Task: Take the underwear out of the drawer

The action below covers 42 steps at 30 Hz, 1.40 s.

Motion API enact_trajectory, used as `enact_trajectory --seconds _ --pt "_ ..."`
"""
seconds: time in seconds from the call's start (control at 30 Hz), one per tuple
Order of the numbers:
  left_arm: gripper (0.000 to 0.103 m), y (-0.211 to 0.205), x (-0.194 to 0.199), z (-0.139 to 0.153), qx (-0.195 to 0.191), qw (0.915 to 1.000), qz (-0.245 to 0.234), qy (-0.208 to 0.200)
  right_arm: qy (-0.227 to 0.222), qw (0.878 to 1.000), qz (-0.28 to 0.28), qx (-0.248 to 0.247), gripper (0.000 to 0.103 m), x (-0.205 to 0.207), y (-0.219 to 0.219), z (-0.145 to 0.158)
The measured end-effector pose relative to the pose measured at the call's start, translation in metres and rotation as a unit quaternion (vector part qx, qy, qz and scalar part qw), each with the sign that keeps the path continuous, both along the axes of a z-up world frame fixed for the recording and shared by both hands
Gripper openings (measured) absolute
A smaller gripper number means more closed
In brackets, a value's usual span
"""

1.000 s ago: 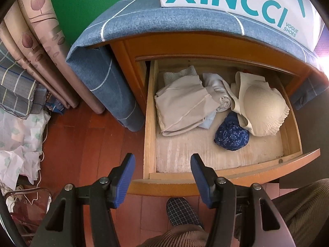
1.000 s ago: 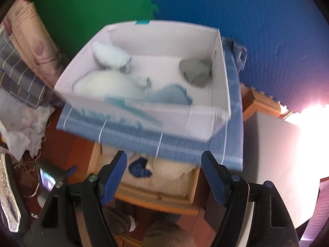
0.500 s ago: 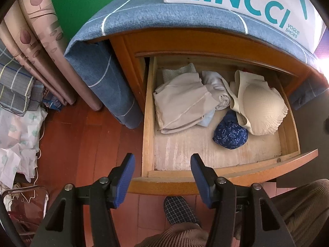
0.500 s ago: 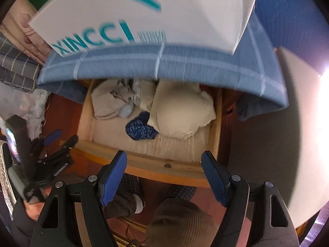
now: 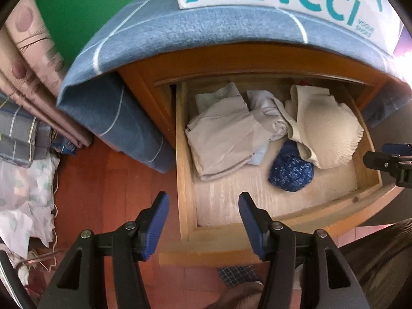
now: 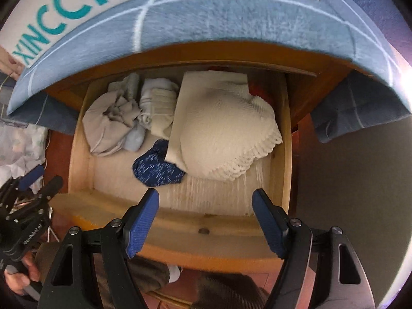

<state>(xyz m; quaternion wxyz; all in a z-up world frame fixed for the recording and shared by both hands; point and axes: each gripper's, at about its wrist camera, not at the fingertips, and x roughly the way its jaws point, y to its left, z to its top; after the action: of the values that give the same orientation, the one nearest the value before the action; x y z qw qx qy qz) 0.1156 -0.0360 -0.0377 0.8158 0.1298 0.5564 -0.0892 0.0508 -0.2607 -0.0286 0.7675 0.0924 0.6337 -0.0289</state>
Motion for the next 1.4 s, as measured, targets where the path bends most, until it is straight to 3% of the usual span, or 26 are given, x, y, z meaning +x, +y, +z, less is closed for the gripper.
enact_trajectory --seconds 0.13,0.47,0.9,1.1,1.4 --pt "0.057 -0.002 0.019 -0.011 -0.003 0.9997 -0.011 0.023 0.005 1.000 -0.003 0.001 0.072 0.010 -0.003 -0.012" --pt "0.057 -0.012 0.046 -0.030 0.010 0.9979 -0.055 0.033 0.026 0.999 -0.022 0.003 0.072 0.036 -0.009 -0.045" --pt "0.057 -0.022 0.058 -0.061 0.018 0.9921 -0.097 0.078 0.000 0.999 -0.052 -0.014 0.076 0.046 -0.006 -0.056" --pt "0.057 -0.023 0.067 -0.077 0.027 0.9886 -0.100 0.109 0.032 0.999 -0.042 -0.011 0.076 0.055 0.000 -0.076" --pt "0.057 -0.023 0.080 -0.090 -0.001 0.9864 -0.087 0.139 0.049 0.998 -0.040 -0.015 0.076 0.070 0.003 -0.089"
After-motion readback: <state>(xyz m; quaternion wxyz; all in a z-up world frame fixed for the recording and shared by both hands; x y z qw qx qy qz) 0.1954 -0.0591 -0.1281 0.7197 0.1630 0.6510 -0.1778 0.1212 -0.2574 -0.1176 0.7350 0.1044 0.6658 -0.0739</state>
